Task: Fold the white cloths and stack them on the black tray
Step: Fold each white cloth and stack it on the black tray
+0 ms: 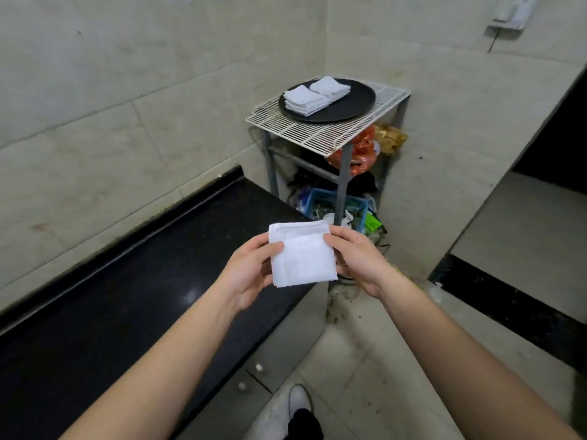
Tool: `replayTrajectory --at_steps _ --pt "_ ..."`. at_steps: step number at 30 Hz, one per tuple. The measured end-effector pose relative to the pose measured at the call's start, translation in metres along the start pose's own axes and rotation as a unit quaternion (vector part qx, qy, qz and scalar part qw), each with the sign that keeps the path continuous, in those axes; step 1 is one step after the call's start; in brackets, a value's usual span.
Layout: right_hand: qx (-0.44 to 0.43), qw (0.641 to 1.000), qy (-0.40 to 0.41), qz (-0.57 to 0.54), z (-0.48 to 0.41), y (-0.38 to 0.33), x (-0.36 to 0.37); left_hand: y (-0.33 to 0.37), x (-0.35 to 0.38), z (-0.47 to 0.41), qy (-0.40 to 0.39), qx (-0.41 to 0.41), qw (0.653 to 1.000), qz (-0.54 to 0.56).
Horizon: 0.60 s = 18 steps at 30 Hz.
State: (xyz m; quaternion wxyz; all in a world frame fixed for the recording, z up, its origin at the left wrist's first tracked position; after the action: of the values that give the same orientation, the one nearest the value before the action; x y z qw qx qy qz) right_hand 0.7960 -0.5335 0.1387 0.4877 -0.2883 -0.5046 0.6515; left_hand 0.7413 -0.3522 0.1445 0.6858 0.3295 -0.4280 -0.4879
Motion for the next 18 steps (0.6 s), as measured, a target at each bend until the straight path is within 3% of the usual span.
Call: replayTrajectory --at_steps 12,18 --pt "-0.019 0.996 0.078 0.026 -0.173 -0.109 -0.140 0.095 0.097 -0.208 -0.018 -0.001 1.000 0.013" --pt "-0.050 0.997 0.064 0.016 -0.248 -0.171 -0.176 0.154 0.121 -0.282 -0.003 0.015 1.000 0.012"
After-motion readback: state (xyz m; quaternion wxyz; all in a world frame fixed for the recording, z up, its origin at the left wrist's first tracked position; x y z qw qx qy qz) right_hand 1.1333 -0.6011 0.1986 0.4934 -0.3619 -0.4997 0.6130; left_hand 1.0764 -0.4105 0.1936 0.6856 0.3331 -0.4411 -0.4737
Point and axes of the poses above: each hand's wrist, its own z-axis away from the middle knuckle, its own x-axis out of the palm, y = z × x, the point moved 10 cm from there along -z, towards the middle knuckle, and after that the axes turned 5 degrees about -y, right-handed, at the moved point
